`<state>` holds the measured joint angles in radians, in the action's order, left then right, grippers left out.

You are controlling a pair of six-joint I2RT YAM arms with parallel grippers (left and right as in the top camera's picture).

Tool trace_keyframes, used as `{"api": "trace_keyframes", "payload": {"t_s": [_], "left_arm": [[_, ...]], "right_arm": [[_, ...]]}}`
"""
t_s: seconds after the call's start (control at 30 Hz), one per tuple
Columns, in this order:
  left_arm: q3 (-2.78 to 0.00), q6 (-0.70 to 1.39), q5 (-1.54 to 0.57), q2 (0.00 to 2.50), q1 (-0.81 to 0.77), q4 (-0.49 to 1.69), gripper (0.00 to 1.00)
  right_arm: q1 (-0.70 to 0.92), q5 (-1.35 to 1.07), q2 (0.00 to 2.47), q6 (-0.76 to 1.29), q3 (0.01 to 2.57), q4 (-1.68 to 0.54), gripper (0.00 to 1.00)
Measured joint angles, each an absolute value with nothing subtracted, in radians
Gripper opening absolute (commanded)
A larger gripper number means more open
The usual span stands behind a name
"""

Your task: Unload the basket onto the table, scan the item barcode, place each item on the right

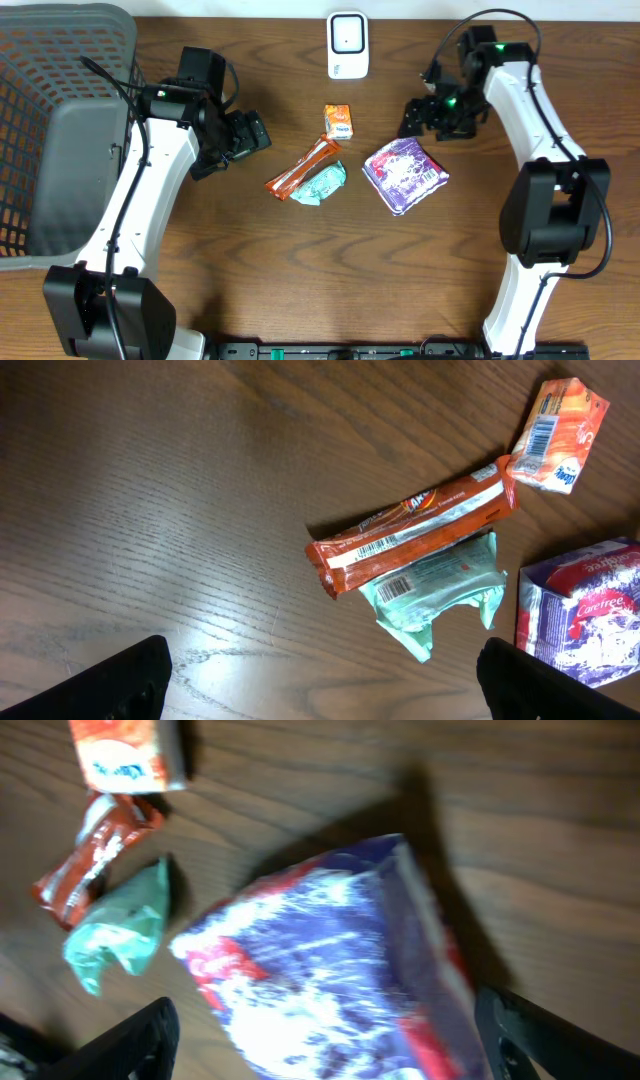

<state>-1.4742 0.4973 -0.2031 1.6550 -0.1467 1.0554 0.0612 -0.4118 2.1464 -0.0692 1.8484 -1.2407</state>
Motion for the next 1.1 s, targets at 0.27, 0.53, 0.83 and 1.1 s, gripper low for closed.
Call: {"api": "trace_keyframes", "payload": {"t_s": [0.27, 0.53, 0.83, 1.1], "left_arm": [[-1.474, 0.497, -0.203, 1.655, -0.147, 1.055, 0.98], [-1.474, 0.497, -0.203, 1.655, -0.147, 1.056, 0.98], [-1.474, 0.497, -0.203, 1.655, -0.147, 1.056, 0.98], [-1.474, 0.497, -0.203, 1.655, -0.147, 1.055, 0.98]], "right_arm": [[0.034, -0.41, 2.146, -0.247, 1.766, -1.185, 0.93], [0.037, -0.496, 2.146, -0.312, 1.543, -1.028, 0.63], [0.037, -0.528, 2.144, -0.247, 1.569, -1.08, 0.01], [0.073, -0.22, 2.145, -0.054, 1.903, -1.252, 0.01]]}}
